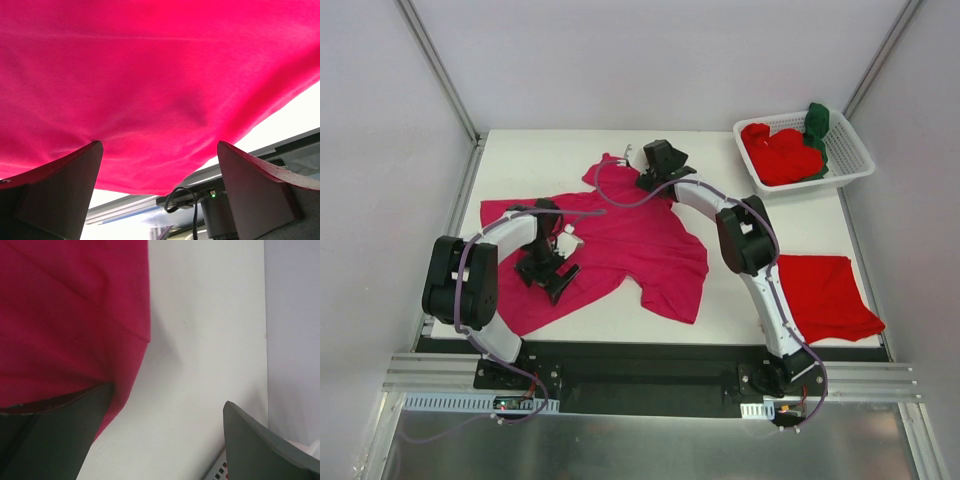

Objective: Fold and stack the t-shirts

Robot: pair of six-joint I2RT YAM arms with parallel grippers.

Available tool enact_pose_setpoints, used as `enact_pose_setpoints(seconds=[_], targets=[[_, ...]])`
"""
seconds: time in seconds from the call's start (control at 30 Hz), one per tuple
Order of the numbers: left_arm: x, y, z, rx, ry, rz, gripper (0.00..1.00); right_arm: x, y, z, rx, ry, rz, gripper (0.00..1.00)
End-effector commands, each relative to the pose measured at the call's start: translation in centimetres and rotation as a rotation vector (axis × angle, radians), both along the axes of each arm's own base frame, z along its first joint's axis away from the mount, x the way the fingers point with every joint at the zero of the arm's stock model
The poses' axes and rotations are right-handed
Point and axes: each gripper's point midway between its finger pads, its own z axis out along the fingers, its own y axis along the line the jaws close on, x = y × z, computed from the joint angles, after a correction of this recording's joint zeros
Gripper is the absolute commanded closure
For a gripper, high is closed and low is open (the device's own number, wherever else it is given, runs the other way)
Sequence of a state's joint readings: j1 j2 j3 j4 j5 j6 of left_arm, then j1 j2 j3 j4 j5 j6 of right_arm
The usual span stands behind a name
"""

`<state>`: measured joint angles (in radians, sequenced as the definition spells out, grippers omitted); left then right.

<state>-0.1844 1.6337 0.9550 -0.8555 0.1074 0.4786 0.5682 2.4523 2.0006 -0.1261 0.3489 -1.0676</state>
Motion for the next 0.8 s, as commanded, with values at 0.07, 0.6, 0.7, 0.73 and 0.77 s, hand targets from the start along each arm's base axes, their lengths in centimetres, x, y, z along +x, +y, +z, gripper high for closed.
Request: enact_pose_setpoints(seconds=[0.07,0.6,0.7,0.73,0.77], targets=[[-1.8,-0.2,0.9,-0.028,-0.004,-0.083,0.01,0.4,-3.5,-0.2,-0.113,-0.012,-0.057,0.04],[-4.7,2.2,1.5,0.051,-0.015,-0.158,0.0,1.1,-7.5,-0.3,-0.256,-0.018,-0.1,0.04],[-4.2,2.7,1.8,0.074,-0.035,-0.157,0.01,1.2,-8.9,-0.1,-0.291,-0.019,-0.122,0.04],[-4.1,2.8,1.9,0.082,-0.038,-0.166,0.01,1.1,-9.4,0.1,-0.304,-0.018,-0.13,0.04],[-4.0,2.9,1.9,0.082,-0.04,-0.165,0.01,1.0,-10.0,-0.1,-0.314,-0.01,-0.135,0.04]])
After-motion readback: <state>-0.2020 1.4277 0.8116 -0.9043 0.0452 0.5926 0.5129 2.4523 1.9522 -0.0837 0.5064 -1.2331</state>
